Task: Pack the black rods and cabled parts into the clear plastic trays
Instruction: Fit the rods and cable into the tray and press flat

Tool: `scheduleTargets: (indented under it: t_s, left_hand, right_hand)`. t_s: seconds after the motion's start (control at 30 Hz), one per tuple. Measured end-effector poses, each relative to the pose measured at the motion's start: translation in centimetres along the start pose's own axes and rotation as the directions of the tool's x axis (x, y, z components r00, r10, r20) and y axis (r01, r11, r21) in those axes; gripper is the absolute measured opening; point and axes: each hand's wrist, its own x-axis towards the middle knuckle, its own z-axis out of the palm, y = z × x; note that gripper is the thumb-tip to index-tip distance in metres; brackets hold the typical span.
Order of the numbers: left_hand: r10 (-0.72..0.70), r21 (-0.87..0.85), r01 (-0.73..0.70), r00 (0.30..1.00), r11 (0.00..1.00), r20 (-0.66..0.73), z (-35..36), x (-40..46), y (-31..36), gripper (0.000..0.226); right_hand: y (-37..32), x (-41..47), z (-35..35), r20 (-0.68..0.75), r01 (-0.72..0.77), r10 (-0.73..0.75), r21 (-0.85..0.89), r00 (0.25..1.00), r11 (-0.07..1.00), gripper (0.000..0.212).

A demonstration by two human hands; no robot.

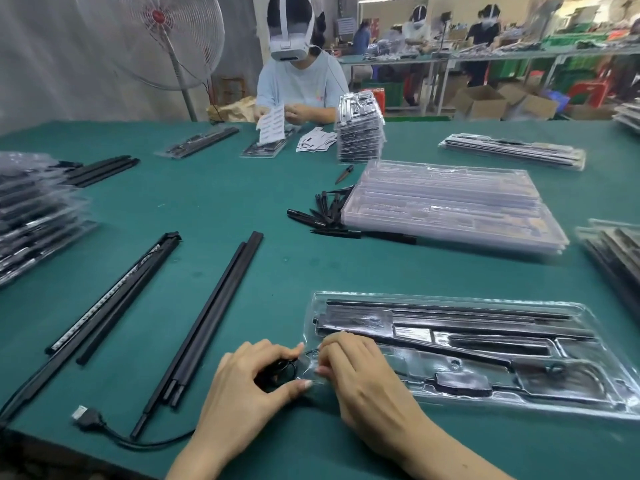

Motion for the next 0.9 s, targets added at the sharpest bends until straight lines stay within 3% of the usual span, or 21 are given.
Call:
scheduleTargets:
  t_s: [0.2, 0.33, 0.53, 0.6, 0.7, 0.8, 0.9]
  left_hand:
    - [-0.002, 0.029, 0.003, 0.998, 1.000, -0.056, 0.2, -0.2, 0.5, 0.040]
    - [0.001, 0.112, 0.005, 0.998, 0.994, -0.060, 0.4, -0.6, 0.8, 0.032]
    - [-0.188, 0.204, 0.198, 0.980, 0.959, -0.067, 1.6, -0.3, 1.4, 0.021]
    - [-0.224, 0.215, 0.231, 0.973, 0.949, -0.055, 1.9, -0.2, 1.5, 0.021]
    - [-0.272, 0.235, 0.270, 0.962, 0.934, -0.026, 1.8, 0.0, 1.6, 0.031]
    - [-0.300, 0.163, 0.301, 0.953, 0.940, -0.029, 1.7, 0.2, 1.5, 0.020]
    - [-0.315, 0.114, 0.317, 0.949, 0.942, -0.034, 1.7, 0.2, 1.4, 0.014]
  right_hand:
    - [-0.1, -0.1, 0.1, -0.049, -0.012, 0.013, 0.019, 0.999, 1.000, 0.024]
    - [0.0, -0.2, -0.1, 0.018, 0.031, -0.031, -0.005, 0.999, 1.000, 0.022]
    - [0.3, -0.1, -0.3, 0.061, 0.048, -0.049, 0.022, 0.997, 0.999, 0.019]
    - [0.4, -0.1, -0.4, 0.014, 0.029, -0.030, 0.095, 0.999, 0.995, 0.007]
    - [0.0, 0.5, -0.7, -0.074, -0.066, 0.080, 0.172, 0.994, 0.983, 0.010]
    - [-0.5, 0.4, -0.5, -0.033, -0.035, 0.038, 0.084, 0.999, 0.996, 0.017]
    - [0.1, 0.1, -0.8, 0.009, -0.055, 0.054, 0.124, 0.999, 0.991, 0.014]
